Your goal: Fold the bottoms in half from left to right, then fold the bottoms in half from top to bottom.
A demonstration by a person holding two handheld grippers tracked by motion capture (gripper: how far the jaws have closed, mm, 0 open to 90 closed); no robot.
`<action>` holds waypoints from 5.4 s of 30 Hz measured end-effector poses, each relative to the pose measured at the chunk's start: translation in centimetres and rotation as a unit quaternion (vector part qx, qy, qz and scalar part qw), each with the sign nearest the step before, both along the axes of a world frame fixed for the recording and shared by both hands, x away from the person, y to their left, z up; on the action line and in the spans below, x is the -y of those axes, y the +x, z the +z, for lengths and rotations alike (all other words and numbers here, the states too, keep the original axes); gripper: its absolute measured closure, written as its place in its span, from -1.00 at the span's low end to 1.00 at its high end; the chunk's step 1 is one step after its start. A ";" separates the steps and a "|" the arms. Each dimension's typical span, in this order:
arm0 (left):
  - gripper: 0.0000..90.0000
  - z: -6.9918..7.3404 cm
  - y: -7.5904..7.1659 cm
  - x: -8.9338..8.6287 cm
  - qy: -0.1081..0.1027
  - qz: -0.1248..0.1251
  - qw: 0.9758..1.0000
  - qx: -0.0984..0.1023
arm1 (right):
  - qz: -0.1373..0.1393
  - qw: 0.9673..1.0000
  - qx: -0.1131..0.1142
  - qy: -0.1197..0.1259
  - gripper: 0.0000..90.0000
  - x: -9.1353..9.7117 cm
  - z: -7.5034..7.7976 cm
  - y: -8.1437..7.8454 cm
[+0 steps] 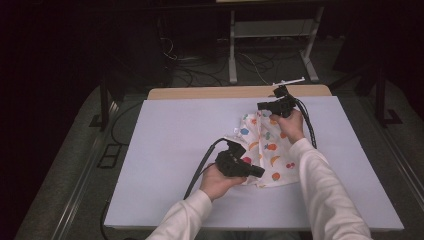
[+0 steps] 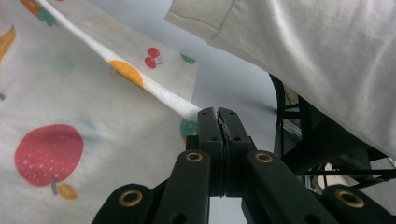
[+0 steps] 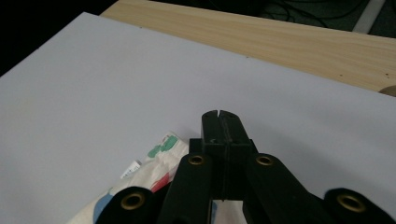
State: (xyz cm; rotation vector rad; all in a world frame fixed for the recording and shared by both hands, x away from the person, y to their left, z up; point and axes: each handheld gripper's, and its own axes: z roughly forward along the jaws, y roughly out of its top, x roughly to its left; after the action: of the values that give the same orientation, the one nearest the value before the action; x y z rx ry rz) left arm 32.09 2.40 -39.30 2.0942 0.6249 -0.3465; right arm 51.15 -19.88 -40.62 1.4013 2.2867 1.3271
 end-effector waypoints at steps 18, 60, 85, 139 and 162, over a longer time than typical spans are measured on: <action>0.97 -1.3 1.2 5.1 -0.003 0.008 1.000 -0.014 | 0.024 0.999 -0.024 -0.004 0.98 1.3 -1.1 1.0; 0.97 -4.5 2.7 11.6 0.000 0.037 0.998 -0.059 | 0.023 0.999 -0.034 -0.021 0.98 2.6 -1.7 2.0; -0.16 -4.5 2.5 12.7 -0.012 0.060 0.998 -0.023 | 0.001 1.000 -0.011 -0.020 -0.73 3.7 -0.7 0.6; -1.00 0.5 8.8 1.4 0.012 0.140 0.978 0.155 | 0.012 0.999 0.017 0.025 -1.00 6.1 0.7 -5.6; -1.00 2.6 13.4 -1.5 0.028 0.170 0.975 0.139 | 0.025 0.999 0.013 0.020 -1.00 7.1 1.8 -5.2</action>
State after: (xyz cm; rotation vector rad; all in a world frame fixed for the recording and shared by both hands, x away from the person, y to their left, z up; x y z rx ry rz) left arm 45.44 3.85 -36.74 1.9930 0.8136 0.1569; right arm 45.94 -26.94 -38.79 1.3395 2.3044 1.4045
